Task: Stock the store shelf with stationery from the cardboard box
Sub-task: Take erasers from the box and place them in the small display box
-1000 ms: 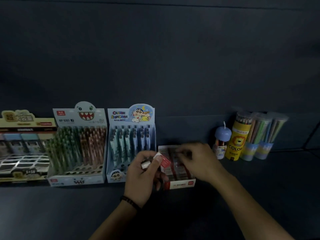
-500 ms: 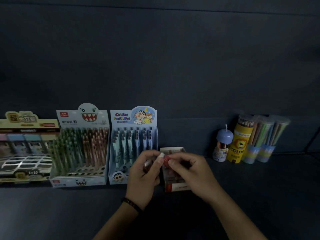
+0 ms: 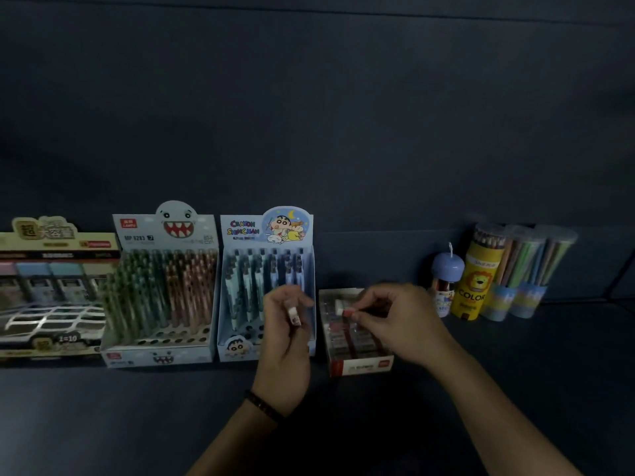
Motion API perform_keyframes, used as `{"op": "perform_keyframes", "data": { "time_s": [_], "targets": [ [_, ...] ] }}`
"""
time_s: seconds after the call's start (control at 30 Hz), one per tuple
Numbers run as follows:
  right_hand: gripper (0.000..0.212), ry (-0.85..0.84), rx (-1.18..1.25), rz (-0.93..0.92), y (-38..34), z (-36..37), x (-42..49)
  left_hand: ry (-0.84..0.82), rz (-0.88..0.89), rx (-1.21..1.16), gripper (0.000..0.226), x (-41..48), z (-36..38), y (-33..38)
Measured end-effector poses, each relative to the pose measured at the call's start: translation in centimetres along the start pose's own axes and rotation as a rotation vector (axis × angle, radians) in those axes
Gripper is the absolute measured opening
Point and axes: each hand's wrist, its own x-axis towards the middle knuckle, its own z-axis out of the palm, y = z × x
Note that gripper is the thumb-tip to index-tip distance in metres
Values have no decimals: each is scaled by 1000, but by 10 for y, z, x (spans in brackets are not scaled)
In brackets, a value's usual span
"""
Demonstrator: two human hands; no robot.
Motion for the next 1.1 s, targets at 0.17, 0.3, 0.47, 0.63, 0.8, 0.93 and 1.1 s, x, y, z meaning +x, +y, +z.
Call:
{"op": "perform_keyframes", "data": {
  "time_s": [0.17, 0.3, 0.47, 0.63, 0.8, 0.93, 1.1],
  "targets": [
    [21, -169, -230, 37, 9, 13, 6, -2, 34, -74, 44, 1, 2, 1],
    [18, -221, -304, 44, 12, 23, 8, 82, -12, -133, 35, 3, -2, 7],
    [5, -233, -320, 1, 10, 29, 11, 97, -50, -74, 26, 3, -5, 6],
    [11, -257, -323, -2, 10, 30, 13, 64, -79, -176, 30, 2, -3, 8],
    [6, -339, -338, 33, 9, 24, 18, 73, -117, -171, 27, 2, -2, 10],
    [20, -232, -232, 17, 2, 16, 9, 104, -123, -138, 16, 2, -3, 12],
    [26, 115, 215, -3, -12, 7, -22, 112, -237, -242, 14, 3, -1, 12]
  ]
}}
